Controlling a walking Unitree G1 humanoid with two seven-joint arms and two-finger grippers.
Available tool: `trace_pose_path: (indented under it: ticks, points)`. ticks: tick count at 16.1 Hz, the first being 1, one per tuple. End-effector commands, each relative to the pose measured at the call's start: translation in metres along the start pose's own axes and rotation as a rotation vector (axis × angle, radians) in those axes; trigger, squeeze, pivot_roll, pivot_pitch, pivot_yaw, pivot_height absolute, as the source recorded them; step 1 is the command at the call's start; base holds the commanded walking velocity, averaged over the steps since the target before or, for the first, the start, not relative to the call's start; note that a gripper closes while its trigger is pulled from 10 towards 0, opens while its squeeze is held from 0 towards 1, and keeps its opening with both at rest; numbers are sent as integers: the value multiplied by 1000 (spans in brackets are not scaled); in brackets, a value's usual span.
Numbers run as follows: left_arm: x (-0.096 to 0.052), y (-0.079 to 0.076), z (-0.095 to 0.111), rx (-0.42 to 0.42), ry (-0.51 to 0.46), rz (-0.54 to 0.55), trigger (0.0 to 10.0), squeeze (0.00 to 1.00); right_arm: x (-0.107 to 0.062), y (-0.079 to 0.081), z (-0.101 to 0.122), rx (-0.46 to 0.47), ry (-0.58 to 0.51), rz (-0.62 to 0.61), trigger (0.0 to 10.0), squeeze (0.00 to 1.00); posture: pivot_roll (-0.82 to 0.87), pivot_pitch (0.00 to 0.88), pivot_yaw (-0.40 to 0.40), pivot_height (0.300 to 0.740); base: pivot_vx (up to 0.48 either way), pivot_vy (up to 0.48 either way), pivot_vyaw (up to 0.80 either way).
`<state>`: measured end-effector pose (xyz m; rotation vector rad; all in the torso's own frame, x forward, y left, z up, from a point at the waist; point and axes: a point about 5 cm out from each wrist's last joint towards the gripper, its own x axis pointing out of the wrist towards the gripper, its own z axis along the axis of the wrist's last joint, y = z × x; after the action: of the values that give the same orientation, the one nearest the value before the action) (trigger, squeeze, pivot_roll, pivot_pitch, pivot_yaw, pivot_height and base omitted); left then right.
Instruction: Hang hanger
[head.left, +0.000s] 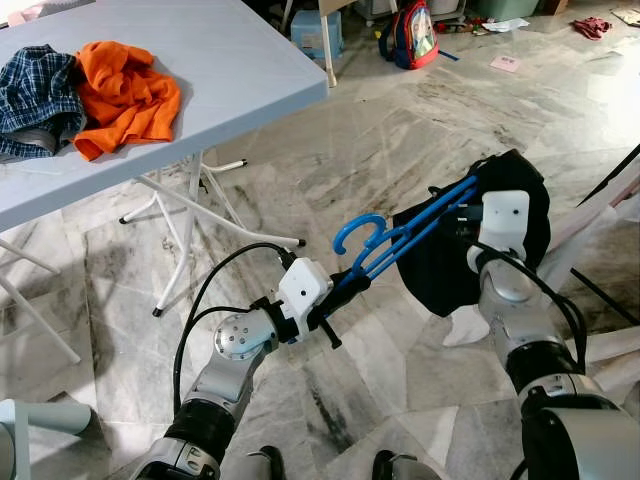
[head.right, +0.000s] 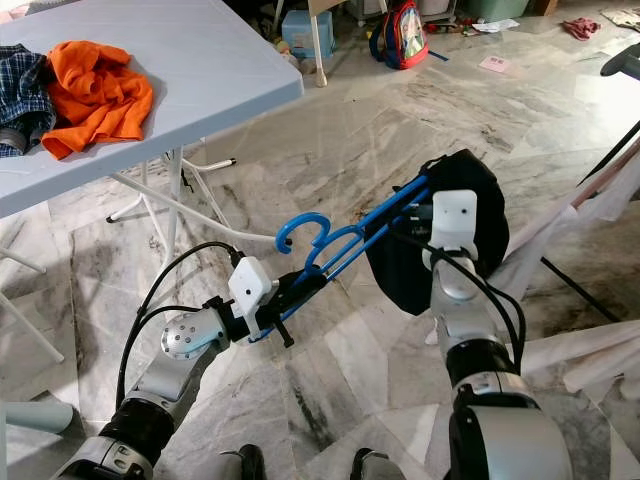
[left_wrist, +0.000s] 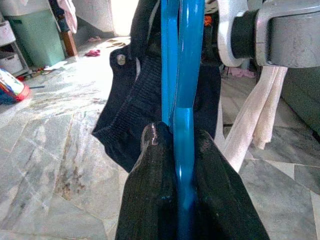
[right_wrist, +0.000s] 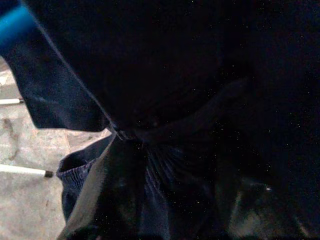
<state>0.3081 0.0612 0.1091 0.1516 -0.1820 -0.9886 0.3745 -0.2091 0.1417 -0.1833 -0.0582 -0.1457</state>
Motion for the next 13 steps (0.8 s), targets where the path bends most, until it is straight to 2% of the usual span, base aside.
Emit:
trace_pose_path:
  ticks: [1,10,13]
  points:
    - [0,4,8,18,-38,20,0,0,-3,-8,-4,8,-2,-31,0,0,19,198,52,740,0,0,0]
    - [1,6,7,24,-27,30,0,0,-7,-24,-10,-2,7,-77,0,0,12,193,49,740,0,0,0]
    - [-1,4,3,22,-14,31,0,0,-8,-22,-9,5,-6,-69,0,0,11,192,47,740,0,0,0]
